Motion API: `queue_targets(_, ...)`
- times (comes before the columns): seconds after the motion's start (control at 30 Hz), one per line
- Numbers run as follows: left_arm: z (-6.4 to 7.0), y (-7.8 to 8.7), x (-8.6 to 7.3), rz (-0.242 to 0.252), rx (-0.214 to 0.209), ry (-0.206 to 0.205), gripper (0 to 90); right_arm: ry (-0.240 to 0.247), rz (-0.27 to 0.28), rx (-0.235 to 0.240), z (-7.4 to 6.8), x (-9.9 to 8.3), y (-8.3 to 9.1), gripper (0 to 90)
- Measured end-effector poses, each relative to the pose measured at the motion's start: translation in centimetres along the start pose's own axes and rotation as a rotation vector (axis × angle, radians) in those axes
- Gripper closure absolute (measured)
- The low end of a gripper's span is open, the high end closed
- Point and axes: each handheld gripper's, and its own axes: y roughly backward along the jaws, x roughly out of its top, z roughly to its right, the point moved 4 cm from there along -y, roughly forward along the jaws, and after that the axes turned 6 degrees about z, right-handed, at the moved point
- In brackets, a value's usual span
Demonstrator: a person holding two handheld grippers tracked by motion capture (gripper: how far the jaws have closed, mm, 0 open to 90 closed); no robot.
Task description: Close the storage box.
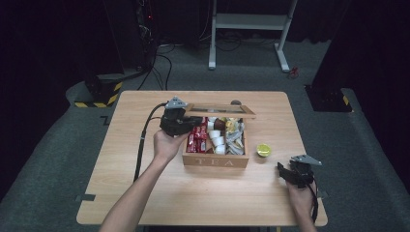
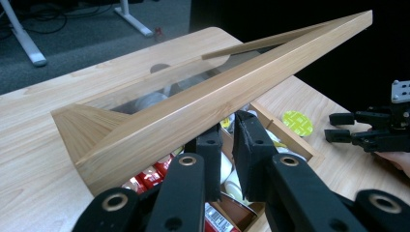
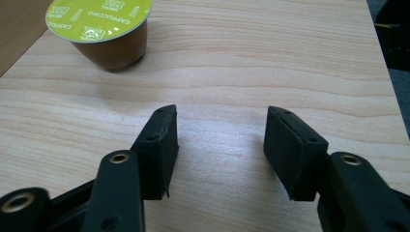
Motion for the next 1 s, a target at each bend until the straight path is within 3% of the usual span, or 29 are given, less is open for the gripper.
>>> queue_targets(0.37, 0.5, 0.1, -1.2, -0.019, -0.015, -0.002, 81.3, -0.011, -0.003, -0.012, 0.0, 0.0, 0.0, 42.0)
queue_targets(1.0, 1.1, 0.2, -1.9, -0.014, -0.024, 0.007, 76.3, -0.017, -0.004, -0.020, 0.0, 0.0, 0.0, 41.3)
